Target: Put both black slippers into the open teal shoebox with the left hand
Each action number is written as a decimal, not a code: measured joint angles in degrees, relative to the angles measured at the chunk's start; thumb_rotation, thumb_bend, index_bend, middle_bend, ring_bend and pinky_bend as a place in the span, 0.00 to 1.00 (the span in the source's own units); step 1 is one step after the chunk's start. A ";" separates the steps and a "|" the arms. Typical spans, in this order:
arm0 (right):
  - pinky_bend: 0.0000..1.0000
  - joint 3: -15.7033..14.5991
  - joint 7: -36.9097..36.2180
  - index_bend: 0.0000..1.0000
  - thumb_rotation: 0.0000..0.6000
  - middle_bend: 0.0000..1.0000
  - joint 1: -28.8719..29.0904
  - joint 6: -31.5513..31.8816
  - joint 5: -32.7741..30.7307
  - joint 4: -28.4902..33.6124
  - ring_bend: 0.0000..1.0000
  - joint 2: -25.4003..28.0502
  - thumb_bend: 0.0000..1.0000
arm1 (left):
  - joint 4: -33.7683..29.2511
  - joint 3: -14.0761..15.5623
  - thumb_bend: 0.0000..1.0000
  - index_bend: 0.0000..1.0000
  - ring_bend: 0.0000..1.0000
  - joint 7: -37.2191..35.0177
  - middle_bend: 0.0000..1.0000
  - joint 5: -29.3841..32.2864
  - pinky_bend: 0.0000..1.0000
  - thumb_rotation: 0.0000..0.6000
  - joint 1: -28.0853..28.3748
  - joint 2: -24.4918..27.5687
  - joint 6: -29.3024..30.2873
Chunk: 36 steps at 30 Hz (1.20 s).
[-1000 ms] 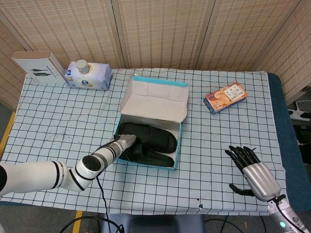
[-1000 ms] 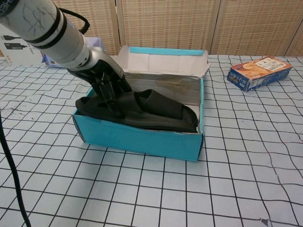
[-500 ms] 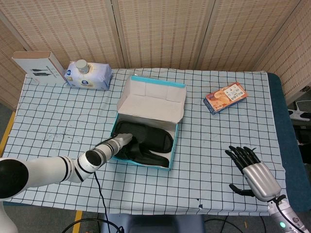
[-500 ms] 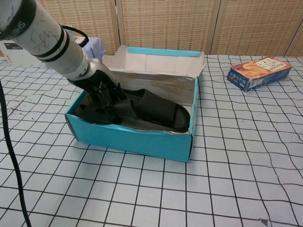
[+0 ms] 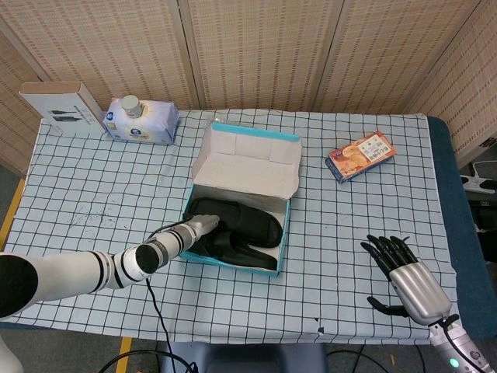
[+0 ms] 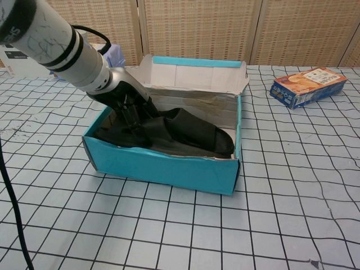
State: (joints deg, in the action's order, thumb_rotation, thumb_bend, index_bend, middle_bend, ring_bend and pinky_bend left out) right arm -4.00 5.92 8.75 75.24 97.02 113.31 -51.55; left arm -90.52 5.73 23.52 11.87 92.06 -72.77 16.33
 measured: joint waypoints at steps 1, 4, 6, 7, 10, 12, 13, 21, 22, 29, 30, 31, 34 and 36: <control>0.00 -0.02 -0.06 0.00 0.87 0.00 -0.04 0.08 0.03 -0.01 0.00 0.05 0.15 | -0.39 -0.42 0.43 0.04 0.00 -0.89 0.01 -1.71 0.16 1.00 -0.49 0.19 0.31; 0.00 -0.03 -0.37 0.00 0.87 0.00 -0.17 0.43 0.11 -0.04 0.00 0.23 0.15 | -1.65 -1.34 0.43 0.02 0.00 -3.92 0.00 -6.75 0.11 1.00 -1.83 0.69 1.67; 0.00 -0.07 -0.52 0.00 0.87 0.00 -0.22 0.55 0.24 -0.07 0.00 0.37 0.15 | -2.43 -1.73 0.43 0.00 0.00 -6.01 0.00 -9.47 0.09 1.00 -2.50 0.96 2.80; 0.00 -0.11 -0.55 0.00 0.87 0.00 -0.24 0.54 0.27 -0.09 0.00 0.39 0.15 | -2.76 -1.87 0.42 0.00 0.00 -6.68 0.00 -10.48 0.09 1.00 -2.73 1.08 3.29; 0.00 -0.20 -0.71 0.00 0.87 0.00 -0.25 0.49 0.29 -0.21 0.00 0.47 0.15 | -4.12 -2.48 0.42 0.00 0.00 -8.52 0.00 -13.58 0.08 1.00 -3.50 1.69 4.72; 0.00 -0.19 -0.82 0.00 0.88 0.00 -0.24 0.46 0.23 -0.25 0.00 0.46 0.15 | -5.40 -3.11 0.42 0.00 0.00 -9.84 0.00 -15.70 0.08 1.00 -4.12 2.49 5.37; 0.00 -0.19 -0.88 0.00 0.88 0.00 -0.22 0.43 0.21 -0.26 0.00 0.46 0.15 | -5.99 -3.43 0.42 0.00 0.00 -10.39 0.00 -16.60 0.08 1.00 -4.42 2.93 5.60; 0.00 -0.27 -1.22 0.00 0.87 0.00 -0.12 0.28 0.43 -0.45 0.00 0.30 0.15 | -11.56 -7.50 0.43 0.05 0.00 -15.22 0.00 -26.54 0.16 1.00 -9.25 6.38 10.56; 0.00 -0.28 -1.22 0.00 0.87 0.00 -0.11 0.27 0.43 -0.46 0.00 0.30 0.15 | -12.00 -7.83 0.43 0.05 0.00 -15.50 0.00 -27.46 0.17 1.00 -9.78 6.54 11.07; 0.00 -0.18 -1.79 0.00 0.87 0.00 -0.04 0.22 0.09 -0.89 0.00 0.49 0.15 | -18.58 -9.70 0.43 0.10 0.04 -17.15 0.09 -40.14 0.23 1.00 -16.70 8.69 19.08; 0.00 -0.12 -1.82 0.00 0.87 0.00 0.02 0.20 0.05 -0.90 0.00 0.51 0.15 | -19.64 -9.57 0.43 0.10 0.05 -17.25 0.09 -42.94 0.22 1.00 -18.23 9.00 20.40; 0.00 -0.09 -1.82 0.00 0.87 0.00 0.08 0.15 0.05 -0.88 0.00 0.50 0.15 | -20.65 -9.35 0.43 0.10 0.05 -17.33 0.10 -45.96 0.20 1.00 -19.85 9.30 21.70; 0.00 -0.10 -1.82 0.00 0.87 0.00 0.26 -0.20 0.15 -0.82 0.00 0.27 0.15 | -23.25 -7.98 0.43 0.10 0.01 -17.05 0.09 -56.80 0.11 1.00 -25.37 9.90 26.21; 0.00 -0.20 -1.81 0.00 0.87 0.00 0.39 -0.53 0.26 -0.81 0.00 0.04 0.15 | -24.23 -6.50 0.43 0.13 0.00 -16.15 0.11 -64.58 0.07 1.00 -29.29 9.77 30.01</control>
State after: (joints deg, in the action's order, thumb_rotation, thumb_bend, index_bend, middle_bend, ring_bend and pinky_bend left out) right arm -4.20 4.11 9.14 74.72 97.28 112.50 -51.51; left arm -114.74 -0.77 7.37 -52.71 62.78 -63.00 46.34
